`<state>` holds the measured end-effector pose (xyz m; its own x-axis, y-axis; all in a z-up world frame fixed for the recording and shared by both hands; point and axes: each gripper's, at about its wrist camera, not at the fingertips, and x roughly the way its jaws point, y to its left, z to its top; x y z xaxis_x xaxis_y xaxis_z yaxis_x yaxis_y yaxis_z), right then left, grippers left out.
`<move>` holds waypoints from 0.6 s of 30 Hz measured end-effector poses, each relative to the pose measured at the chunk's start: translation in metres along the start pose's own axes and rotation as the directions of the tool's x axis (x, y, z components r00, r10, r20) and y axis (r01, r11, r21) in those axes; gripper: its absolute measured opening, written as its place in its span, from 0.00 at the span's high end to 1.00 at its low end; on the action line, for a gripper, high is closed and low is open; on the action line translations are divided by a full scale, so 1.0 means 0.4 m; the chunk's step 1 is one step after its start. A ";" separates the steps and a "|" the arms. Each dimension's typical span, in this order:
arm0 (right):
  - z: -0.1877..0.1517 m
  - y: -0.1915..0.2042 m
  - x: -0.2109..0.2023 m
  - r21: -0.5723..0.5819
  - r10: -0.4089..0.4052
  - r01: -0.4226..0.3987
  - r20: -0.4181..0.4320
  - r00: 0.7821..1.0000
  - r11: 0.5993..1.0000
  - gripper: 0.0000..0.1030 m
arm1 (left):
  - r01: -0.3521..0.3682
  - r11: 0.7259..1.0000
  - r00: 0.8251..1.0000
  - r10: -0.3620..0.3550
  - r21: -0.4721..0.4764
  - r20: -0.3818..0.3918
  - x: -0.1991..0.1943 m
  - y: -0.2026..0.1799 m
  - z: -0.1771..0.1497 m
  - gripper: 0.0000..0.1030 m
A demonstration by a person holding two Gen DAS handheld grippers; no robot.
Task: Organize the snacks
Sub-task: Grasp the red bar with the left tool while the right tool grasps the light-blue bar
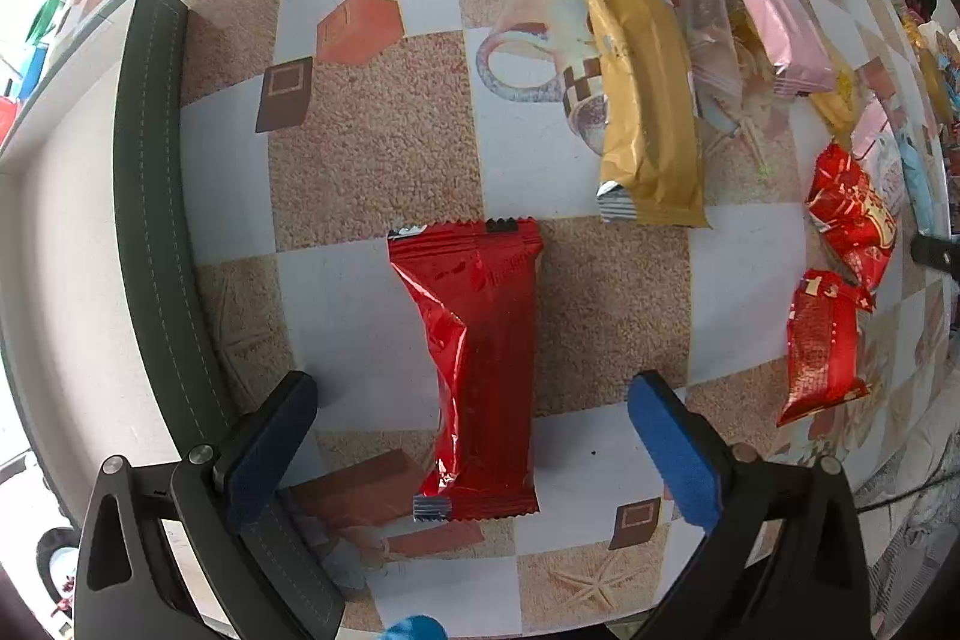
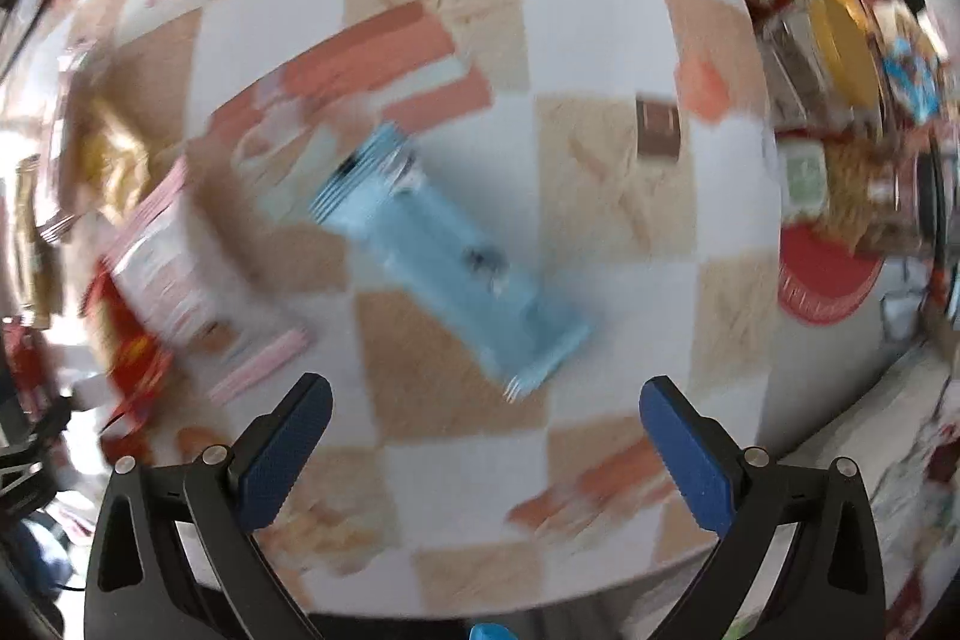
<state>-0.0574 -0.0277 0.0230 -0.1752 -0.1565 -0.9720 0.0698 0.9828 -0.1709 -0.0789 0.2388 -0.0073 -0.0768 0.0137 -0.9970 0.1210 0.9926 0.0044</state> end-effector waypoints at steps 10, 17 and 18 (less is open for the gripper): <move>0.123 0.009 0.016 -0.085 0.089 -0.088 0.007 0.996 0.992 0.07 | -0.002 1.000 1.000 0.002 -0.006 0.018 -0.029 0.003 -0.043 0.00; 0.088 0.015 -0.021 -0.072 0.120 -0.117 0.033 0.992 0.990 0.72 | 0.005 1.000 0.999 -0.004 -0.003 0.035 -0.033 0.006 -0.048 0.00; 0.083 0.016 -0.021 -0.064 0.126 -0.124 0.025 0.992 0.990 0.74 | 0.006 1.000 0.999 -0.006 -0.003 0.042 -0.034 0.007 -0.053 0.00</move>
<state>-0.0229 -0.0234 0.0248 -0.1407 -0.0340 -0.9895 0.0280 0.9989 -0.0383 -0.0984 0.2441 0.0077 -0.0363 0.0026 -0.9993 0.1178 0.9930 -0.0017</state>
